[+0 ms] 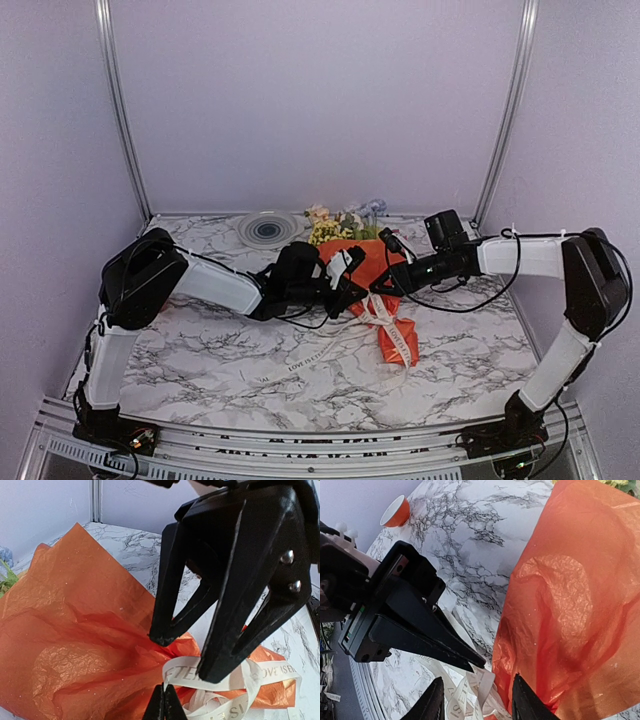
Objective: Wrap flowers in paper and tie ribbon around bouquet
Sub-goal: Tie the ribbon around the folded bouquet.
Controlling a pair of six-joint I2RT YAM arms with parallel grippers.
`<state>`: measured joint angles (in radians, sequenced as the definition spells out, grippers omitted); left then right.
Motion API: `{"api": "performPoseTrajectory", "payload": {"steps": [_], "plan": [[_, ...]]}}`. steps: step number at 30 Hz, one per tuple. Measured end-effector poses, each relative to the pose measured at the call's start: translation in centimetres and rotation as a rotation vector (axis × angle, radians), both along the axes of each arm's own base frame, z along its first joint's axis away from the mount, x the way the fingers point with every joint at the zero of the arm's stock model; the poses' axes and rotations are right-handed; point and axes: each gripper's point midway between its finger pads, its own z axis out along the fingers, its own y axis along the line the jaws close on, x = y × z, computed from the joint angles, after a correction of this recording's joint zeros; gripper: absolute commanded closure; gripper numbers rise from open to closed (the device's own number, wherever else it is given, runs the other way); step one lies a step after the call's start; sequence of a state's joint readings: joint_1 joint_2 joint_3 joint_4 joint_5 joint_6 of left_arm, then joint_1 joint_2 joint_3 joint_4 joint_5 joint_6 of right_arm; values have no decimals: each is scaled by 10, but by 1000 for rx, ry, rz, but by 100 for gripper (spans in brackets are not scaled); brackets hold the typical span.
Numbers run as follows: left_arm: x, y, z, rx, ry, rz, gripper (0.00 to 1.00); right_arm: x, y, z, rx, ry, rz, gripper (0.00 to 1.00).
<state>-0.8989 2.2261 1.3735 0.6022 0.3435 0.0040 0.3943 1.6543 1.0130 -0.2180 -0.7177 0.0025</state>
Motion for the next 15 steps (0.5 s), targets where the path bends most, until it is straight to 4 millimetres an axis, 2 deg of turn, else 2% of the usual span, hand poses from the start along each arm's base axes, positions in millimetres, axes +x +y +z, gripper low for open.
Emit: {"api": "performPoseTrajectory", "payload": {"steps": [5, 10, 14, 15], "plan": [[-1, -1, 4, -10, -4, -8, 100, 1, 7, -10, 31, 24, 24, 60], [-2, -1, 3, -10, -1, -14, 100, 1, 12, -14, 71, 41, 37, 89], [-1, 0, 3, -9, -2, -12, 100, -1, 13, -15, 85, 48, 36, 100], [-1, 0, 3, -8, -3, -11, 100, -1, 13, -16, 86, 52, 35, 100]]}}
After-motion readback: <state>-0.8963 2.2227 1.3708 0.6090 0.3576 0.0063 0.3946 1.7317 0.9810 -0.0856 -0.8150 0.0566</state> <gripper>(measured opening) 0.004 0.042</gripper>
